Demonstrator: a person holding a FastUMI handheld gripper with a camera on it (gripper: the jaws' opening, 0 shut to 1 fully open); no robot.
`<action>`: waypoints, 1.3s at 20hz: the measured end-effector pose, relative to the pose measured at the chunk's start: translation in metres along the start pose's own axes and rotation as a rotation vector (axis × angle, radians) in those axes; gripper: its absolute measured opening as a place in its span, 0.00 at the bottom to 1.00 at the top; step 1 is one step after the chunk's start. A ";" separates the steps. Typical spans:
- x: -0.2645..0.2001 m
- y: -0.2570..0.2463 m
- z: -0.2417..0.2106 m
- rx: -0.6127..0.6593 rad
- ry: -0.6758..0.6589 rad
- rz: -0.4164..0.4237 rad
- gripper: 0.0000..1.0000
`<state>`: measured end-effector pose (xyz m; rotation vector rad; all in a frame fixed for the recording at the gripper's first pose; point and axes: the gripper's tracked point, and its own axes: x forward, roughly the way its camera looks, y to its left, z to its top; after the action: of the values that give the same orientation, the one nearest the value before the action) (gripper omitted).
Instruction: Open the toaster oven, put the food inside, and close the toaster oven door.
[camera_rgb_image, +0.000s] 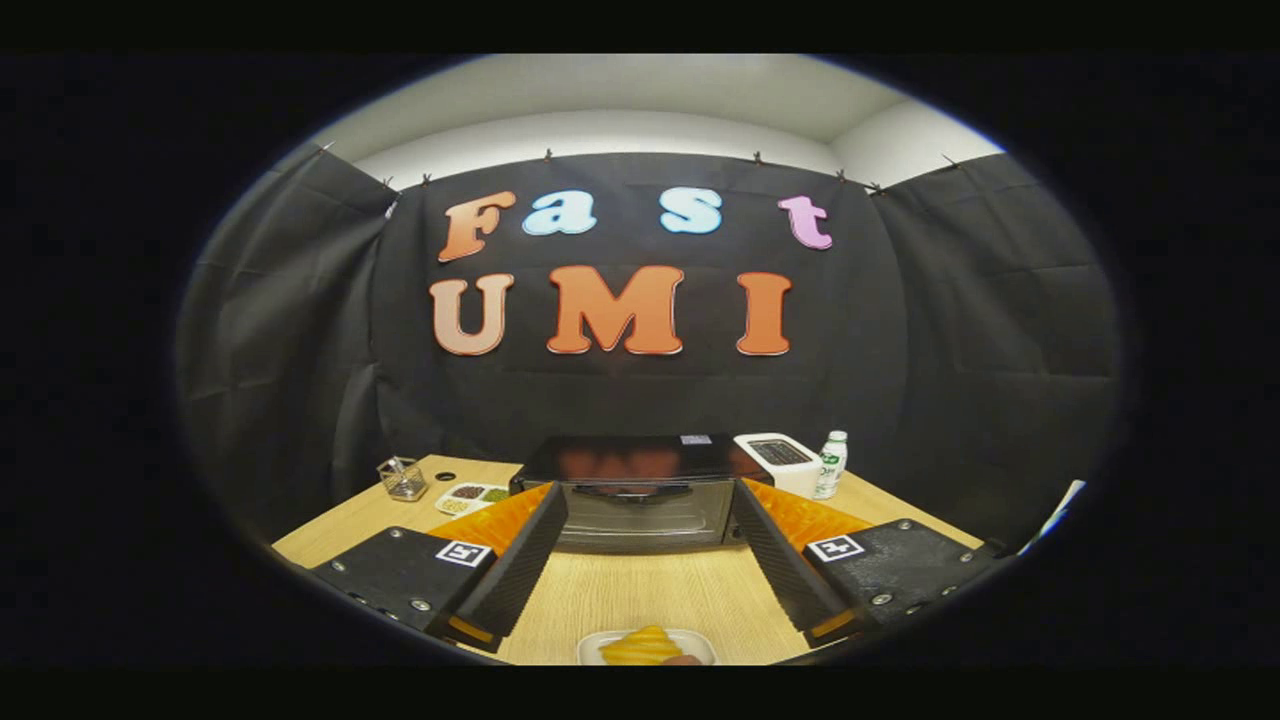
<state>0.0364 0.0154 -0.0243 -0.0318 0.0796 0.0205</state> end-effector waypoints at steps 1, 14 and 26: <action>0.009 -0.001 -0.002 -0.015 0.014 -0.005 0.99; 0.169 0.012 -0.043 0.042 0.241 -0.006 0.99; 0.202 0.037 -0.080 -0.007 0.358 -0.004 0.99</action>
<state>0.2304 0.0531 -0.1218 -0.0428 0.4378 0.0109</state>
